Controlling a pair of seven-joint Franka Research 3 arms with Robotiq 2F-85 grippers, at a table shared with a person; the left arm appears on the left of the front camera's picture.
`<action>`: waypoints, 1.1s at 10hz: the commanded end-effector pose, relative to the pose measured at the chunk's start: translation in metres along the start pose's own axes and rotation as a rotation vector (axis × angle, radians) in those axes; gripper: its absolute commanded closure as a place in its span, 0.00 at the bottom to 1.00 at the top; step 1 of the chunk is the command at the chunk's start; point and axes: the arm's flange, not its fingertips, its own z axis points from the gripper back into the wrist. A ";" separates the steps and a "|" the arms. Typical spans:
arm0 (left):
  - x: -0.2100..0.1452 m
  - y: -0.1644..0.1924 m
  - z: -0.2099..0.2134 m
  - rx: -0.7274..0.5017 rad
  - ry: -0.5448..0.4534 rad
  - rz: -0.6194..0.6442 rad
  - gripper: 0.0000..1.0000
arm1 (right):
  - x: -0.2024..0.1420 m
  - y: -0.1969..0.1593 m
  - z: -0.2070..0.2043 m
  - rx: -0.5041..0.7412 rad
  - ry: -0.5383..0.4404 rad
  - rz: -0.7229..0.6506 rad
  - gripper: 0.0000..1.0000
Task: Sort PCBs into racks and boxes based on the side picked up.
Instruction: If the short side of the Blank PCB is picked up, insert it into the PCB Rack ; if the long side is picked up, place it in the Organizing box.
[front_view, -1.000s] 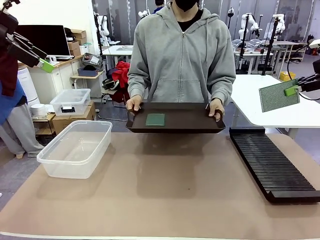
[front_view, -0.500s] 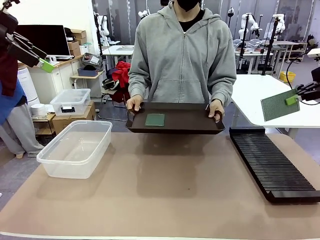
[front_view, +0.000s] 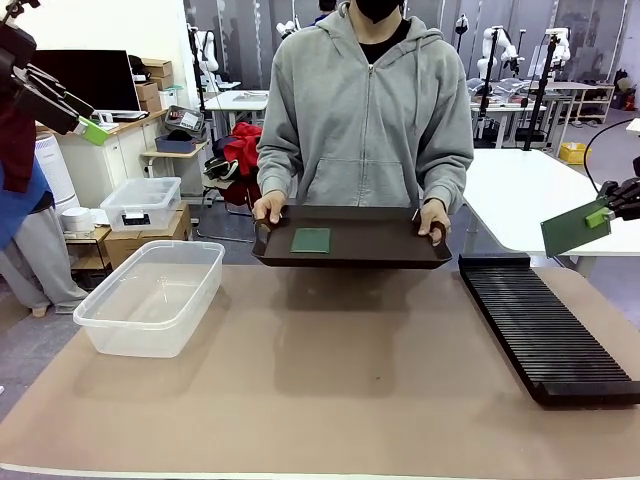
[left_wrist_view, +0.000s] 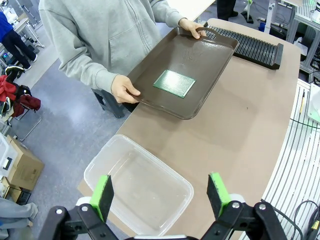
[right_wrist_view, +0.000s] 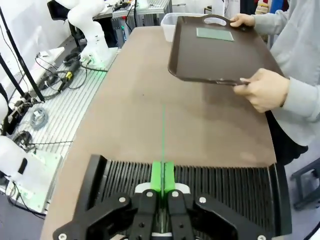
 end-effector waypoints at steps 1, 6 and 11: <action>-0.002 0.000 0.000 0.000 -0.001 0.004 0.00 | -0.015 -0.015 0.010 0.026 0.017 0.015 0.98; -0.002 0.000 0.000 0.000 -0.001 0.004 0.00 | -0.038 -0.017 0.003 0.024 -0.044 -0.049 0.98; -0.002 0.000 0.000 0.000 -0.001 0.004 0.00 | -0.050 -0.059 -0.031 -0.047 0.035 0.044 0.98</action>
